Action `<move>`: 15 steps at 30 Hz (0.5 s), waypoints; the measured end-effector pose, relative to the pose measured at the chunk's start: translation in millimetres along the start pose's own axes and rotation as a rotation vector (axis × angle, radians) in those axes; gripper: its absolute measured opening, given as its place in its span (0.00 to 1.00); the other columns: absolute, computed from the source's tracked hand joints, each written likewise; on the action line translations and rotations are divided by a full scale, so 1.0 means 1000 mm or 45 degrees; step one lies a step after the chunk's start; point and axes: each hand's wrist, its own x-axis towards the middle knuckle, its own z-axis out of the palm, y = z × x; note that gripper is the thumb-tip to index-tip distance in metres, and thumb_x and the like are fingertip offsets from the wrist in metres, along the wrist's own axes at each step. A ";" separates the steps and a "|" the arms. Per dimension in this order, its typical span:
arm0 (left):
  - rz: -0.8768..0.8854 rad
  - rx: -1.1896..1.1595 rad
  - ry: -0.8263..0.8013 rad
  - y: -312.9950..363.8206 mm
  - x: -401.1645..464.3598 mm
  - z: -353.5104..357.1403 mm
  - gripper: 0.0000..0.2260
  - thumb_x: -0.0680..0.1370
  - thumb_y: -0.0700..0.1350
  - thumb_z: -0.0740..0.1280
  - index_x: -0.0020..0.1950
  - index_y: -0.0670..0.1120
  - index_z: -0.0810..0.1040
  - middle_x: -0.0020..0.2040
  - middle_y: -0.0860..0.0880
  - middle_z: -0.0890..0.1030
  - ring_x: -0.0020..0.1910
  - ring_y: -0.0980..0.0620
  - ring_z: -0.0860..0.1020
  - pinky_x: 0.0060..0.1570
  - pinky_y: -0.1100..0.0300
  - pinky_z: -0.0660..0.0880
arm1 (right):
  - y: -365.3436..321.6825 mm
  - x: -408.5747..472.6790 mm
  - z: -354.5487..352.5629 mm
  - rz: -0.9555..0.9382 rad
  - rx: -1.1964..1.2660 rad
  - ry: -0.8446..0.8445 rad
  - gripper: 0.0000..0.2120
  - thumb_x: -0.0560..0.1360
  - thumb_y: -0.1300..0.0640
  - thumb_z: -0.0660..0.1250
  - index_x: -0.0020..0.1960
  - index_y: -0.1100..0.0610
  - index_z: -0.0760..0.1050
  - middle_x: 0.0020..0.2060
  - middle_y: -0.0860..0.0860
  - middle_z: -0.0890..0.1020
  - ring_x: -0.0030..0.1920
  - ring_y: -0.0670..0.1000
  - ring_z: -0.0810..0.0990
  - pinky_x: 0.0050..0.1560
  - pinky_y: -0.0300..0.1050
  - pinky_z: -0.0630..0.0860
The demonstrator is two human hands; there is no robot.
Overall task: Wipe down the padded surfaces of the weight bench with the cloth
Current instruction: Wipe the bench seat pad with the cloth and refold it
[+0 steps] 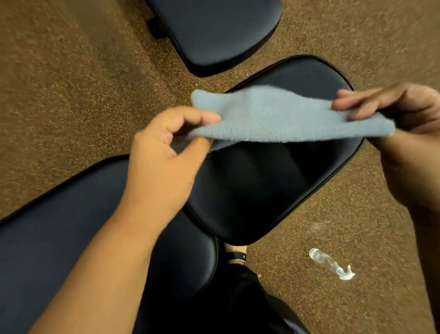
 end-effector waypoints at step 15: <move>-0.046 0.053 -0.061 -0.011 0.001 0.009 0.03 0.82 0.45 0.60 0.52 0.52 0.71 0.46 0.57 0.75 0.46 0.59 0.74 0.49 0.60 0.73 | 0.005 -0.019 0.005 0.232 0.407 0.359 0.09 0.70 0.64 0.69 0.48 0.56 0.73 0.45 0.53 0.82 0.51 0.53 0.78 0.56 0.50 0.73</move>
